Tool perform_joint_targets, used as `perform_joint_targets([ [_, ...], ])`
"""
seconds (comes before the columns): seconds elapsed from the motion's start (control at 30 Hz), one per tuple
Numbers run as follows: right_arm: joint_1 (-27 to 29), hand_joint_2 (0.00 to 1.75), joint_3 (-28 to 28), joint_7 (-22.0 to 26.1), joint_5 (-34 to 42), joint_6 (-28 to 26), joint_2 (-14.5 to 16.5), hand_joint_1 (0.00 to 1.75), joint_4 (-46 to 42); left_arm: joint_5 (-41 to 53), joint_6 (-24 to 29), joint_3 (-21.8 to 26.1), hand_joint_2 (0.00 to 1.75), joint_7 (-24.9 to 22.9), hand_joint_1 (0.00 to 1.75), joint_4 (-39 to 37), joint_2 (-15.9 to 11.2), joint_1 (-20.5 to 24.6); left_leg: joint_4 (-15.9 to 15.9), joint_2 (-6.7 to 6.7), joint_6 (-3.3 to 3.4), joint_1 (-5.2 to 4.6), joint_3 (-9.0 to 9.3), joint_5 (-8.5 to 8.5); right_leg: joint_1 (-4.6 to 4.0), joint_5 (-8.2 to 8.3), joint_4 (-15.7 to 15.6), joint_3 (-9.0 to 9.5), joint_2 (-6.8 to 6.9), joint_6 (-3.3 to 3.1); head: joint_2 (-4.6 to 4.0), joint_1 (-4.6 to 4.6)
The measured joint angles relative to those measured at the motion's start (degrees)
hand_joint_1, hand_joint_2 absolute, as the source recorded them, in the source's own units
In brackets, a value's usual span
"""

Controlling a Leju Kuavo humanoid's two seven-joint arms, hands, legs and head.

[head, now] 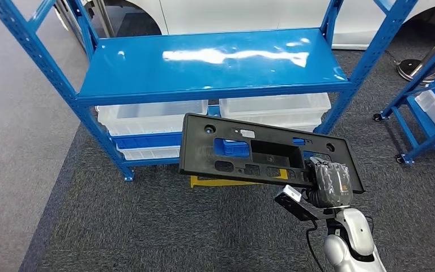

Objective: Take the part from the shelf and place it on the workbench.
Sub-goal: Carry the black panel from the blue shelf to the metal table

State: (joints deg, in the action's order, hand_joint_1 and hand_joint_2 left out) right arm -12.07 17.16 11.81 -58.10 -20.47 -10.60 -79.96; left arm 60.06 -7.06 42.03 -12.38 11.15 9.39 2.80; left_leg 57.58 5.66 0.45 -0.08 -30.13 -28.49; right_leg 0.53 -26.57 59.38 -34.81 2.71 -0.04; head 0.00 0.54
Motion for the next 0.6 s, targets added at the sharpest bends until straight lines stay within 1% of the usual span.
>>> perform_joint_targets([
  [0.03,0.4,1.75,0.0,0.0,0.0,0.0,-0.1,1.69,-0.2,0.0,0.0,0.0,1.75,0.0,0.00,0.0,0.0,0.0,0.4,-0.26,-0.23,0.10,-0.10,-0.50,0.03,0.09,-0.1,-0.06,-0.55,-0.35,0.00,-0.01],
  [0.07,0.7,1.75,-0.1,0.1,-0.1,0.0,-0.1,1.69,-0.4,0.1,-0.1,0.0,1.75,0.1,0.00,0.0,-0.1,0.0,1.5,-1.10,-0.45,0.20,-0.54,-1.51,0.10,0.21,-0.1,-0.11,-1.05,-0.73,0.00,-0.01],
  [0.1,0.8,1.75,-0.1,0.1,-0.1,-0.1,-0.2,1.69,-0.7,0.1,-0.1,0.0,1.75,0.1,0.00,0.0,-0.1,0.0,3.9,-2.36,-0.65,0.31,-1.57,-3.12,0.19,0.33,-0.2,-0.15,-1.55,-1.07,0.00,-0.01],
  [0.13,0.9,1.75,-0.1,0.1,-0.1,-0.1,-0.2,1.69,-0.9,0.1,-0.2,0.0,1.75,0.1,0.00,0.0,-0.1,0.0,7.4,-3.80,-0.76,0.39,-3.16,-5.11,0.21,0.42,-0.2,-0.23,-2.09,-1.34,0.00,0.01],
  [0.17,1.0,1.75,-0.1,0.2,-0.2,-0.1,-0.2,1.69,-0.9,0.1,-0.2,0.0,1.75,0.2,0.00,0.0,-0.1,0.0,11.4,-4.67,-0.79,0.38,-5.01,-6.88,0.16,0.48,-0.2,-0.31,-2.71,-1.51,0.00,0.02],
  [0.2,1.2,1.75,-0.1,0.2,-0.2,-0.1,-0.2,1.69,-1.0,0.2,-0.3,0.0,1.75,0.2,0.00,0.0,-0.1,-0.1,14.9,-5.09,-0.77,0.36,-6.67,-7.99,0.06,0.52,-0.2,-0.35,-3.39,-1.61,0.00,0.03],
  [0.23,1.4,1.75,-0.1,0.2,-0.2,-0.1,-0.2,1.69,-1.1,0.3,-0.4,0.0,1.75,0.2,0.00,0.0,-0.1,-0.1,16.7,-5.27,-0.66,0.34,-7.60,-7.99,-0.05,0.54,-0.2,-0.35,-4.13,-1.65,0.00,0.03],
  [0.27,1.7,1.75,-0.1,0.2,-0.3,0.0,-0.2,1.69,-1.2,0.5,-0.5,0.0,1.75,0.3,0.00,0.0,-0.1,-0.2,16.3,-5.41,-0.46,0.32,-7.57,-6.85,-0.14,0.54,-0.1,-0.33,-4.89,-1.66,0.00,0.03],
  [0.3,2.0,1.75,-0.1,0.2,-0.4,0.0,-0.2,1.69,-1.4,0.8,-0.5,0.0,1.75,0.3,0.00,0.0,-0.1,-0.2,13.7,-5.76,-0.15,0.31,-6.58,-4.78,-0.22,0.55,0.0,-0.29,-5.69,-1.66,0.00,0.03],
  [0.33,2.3,1.75,-0.1,0.2,-0.5,-0.1,-0.2,1.69,-1.7,1.0,-0.5,0.0,1.75,0.4,0.00,0.0,-0.1,-0.3,9.8,-6.69,0.26,0.30,-5.08,-2.47,-0.25,0.54,0.1,-0.28,-6.48,-1.65,0.00,0.03],
  [0.37,2.5,1.75,-0.1,0.2,-0.6,-0.1,-0.2,1.69,-2.1,1.3,-0.5,0.0,1.75,0.5,0.00,0.0,-0.1,-0.3,6.3,-7.99,0.60,0.35,-3.60,-0.73,-0.34,0.57,0.2,-0.36,-7.16,-1.56,0.00,0.01],
  [0.4,2.9,1.75,-0.1,0.2,-0.8,-0.1,-0.2,1.69,-2.6,1.7,-0.4,0.0,1.75,0.6,0.00,0.0,-0.1,-0.3,3.5,-9.10,0.80,0.39,-2.39,0.29,-0.32,0.65,0.3,-0.53,-7.88,-1.40,0.00,0.01],
  [0.43,3.4,1.75,-0.2,0.1,-1.0,-0.2,-0.2,1.69,-3.1,2.1,-0.3,-0.1,1.75,0.6,0.00,0.0,-0.1,-0.3,2.1,-9.87,0.88,0.38,-1.78,0.49,-0.22,0.78,0.3,-0.80,-8.46,-1.14,0.00,-0.01],
  [0.47,4.3,1.75,-0.4,0.0,-1.2,-0.4,-0.3,1.69,-3.9,2.6,-0.2,-0.1,1.75,0.6,0.00,0.0,-0.1,-0.2,1.7,-9.94,0.85,0.36,-1.54,0.34,-0.11,0.99,0.3,-1.05,-9.02,-0.79,0.00,-0.02],
  [0.5,5.4,1.75,-0.7,0.0,-1.6,-0.5,-0.3,1.69,-4.7,3.1,-0.2,-0.3,1.75,0.4,0.00,0.0,-0.1,-0.2,1.1,-9.48,0.92,0.39,-1.38,0.38,-0.04,1.21,0.2,-1.22,-9.62,-0.39,0.00,-0.01],
  [0.53,6.8,1.75,-1.1,-0.1,-2.0,-0.7,-0.4,1.69,-5.6,3.5,-0.1,-0.4,1.75,0.2,0.00,0.0,0.0,-0.2,0.7,-8.90,1.13,0.48,-1.27,0.57,-0.04,1.14,0.3,-1.34,-9.46,-0.06,0.00,-0.03],
  [0.57,8.0,1.75,-1.5,-0.1,-2.3,-1.0,-0.5,1.69,-6.5,3.9,-0.1,-0.7,1.75,0.0,0.00,0.0,0.1,-0.2,0.3,-8.28,1.45,0.63,-1.15,0.83,-0.14,0.57,0.9,-1.63,-8.57,0.22,0.00,-0.10],
  [0.6,9.0,1.75,-1.8,-0.1,-2.6,-1.2,-0.5,1.69,-7.2,4.3,-0.1,-0.9,1.75,-0.2,0.00,0.0,0.2,-0.3,-0.1,-7.52,1.76,0.76,-1.05,1.07,-0.25,-0.68,2.6,-2.41,-7.20,0.47,0.00,-0.17],
])
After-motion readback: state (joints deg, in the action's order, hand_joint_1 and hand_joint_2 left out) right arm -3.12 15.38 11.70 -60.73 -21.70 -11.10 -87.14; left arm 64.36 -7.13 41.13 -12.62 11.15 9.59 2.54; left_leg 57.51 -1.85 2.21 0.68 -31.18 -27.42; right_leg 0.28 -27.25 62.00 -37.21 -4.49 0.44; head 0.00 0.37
